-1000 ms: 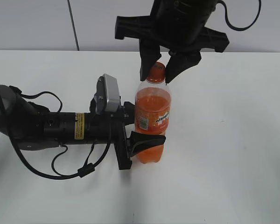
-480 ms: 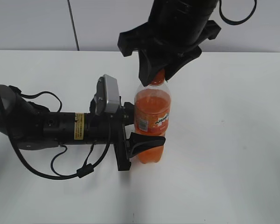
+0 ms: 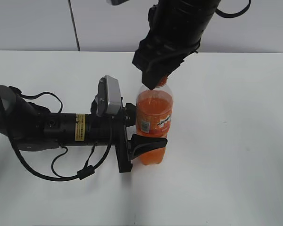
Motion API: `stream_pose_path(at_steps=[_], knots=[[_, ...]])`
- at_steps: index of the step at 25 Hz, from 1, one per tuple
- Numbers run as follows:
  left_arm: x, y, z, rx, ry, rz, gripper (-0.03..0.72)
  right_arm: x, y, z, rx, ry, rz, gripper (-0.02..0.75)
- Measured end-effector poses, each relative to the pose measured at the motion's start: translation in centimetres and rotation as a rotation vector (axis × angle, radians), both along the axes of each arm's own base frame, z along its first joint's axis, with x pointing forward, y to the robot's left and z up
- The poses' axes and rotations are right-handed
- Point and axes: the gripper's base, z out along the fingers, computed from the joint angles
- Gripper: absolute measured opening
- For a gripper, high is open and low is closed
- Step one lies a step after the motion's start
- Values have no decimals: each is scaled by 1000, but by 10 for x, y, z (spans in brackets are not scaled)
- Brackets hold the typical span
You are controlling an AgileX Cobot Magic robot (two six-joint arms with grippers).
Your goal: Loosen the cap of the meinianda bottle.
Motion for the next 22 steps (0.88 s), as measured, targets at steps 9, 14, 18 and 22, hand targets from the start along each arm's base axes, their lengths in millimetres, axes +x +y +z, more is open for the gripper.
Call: stream_pose_path(at_steps=[9, 14, 18, 22], knots=[[0, 0, 0, 1, -1, -3, 409, 0, 0, 0, -19, -45, 152, 290], [0, 0, 0, 3, -3, -8, 409, 0, 0, 0, -22, -51, 175, 290], [0, 0, 0, 5, -4, -10, 408, 0, 0, 0, -30, -68, 232, 287], [0, 1, 0, 5, -4, -10, 406, 0, 0, 0, -40, -85, 281, 283]])
